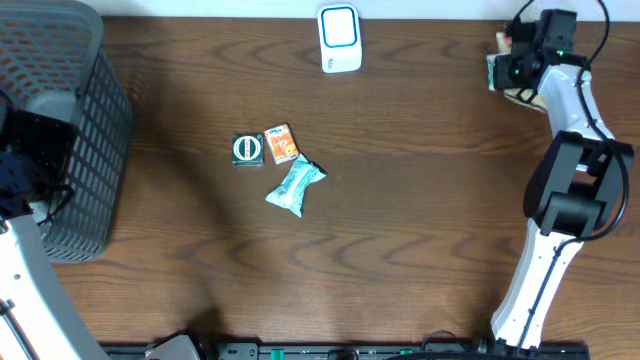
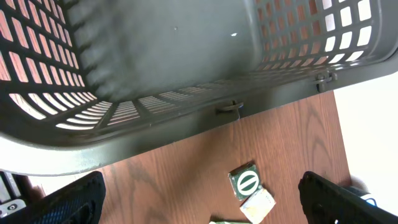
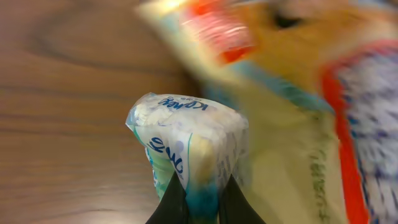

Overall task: Scan the item barcode
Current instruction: 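Carry the tissue pack to the back-right corner beside the snack bag, then release the tissue pack and move the right gripper to the orange box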

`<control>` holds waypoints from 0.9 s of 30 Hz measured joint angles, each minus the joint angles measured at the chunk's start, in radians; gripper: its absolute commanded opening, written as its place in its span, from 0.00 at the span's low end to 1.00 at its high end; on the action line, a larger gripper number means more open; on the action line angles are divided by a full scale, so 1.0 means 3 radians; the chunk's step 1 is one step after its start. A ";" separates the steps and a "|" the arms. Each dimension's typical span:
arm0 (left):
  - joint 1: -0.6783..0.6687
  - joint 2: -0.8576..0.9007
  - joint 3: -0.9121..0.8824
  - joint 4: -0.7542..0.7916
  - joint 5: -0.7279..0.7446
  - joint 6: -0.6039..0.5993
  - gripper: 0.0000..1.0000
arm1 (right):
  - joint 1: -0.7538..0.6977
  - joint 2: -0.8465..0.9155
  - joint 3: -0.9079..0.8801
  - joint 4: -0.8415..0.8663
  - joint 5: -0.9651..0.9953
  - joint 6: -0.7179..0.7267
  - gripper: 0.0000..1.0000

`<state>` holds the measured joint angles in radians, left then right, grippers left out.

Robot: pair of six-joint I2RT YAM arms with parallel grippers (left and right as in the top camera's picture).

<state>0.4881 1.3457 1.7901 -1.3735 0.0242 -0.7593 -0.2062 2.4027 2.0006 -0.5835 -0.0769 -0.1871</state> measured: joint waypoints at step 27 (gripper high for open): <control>0.0001 0.0000 0.0000 -0.0001 0.0000 0.0000 0.98 | 0.0118 -0.0755 -0.0003 -0.0492 -0.0168 0.0163 0.99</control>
<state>0.4885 1.3457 1.7901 -1.3739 0.0242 -0.7593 -0.1707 2.1761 1.9999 -0.7311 -0.1272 -0.1383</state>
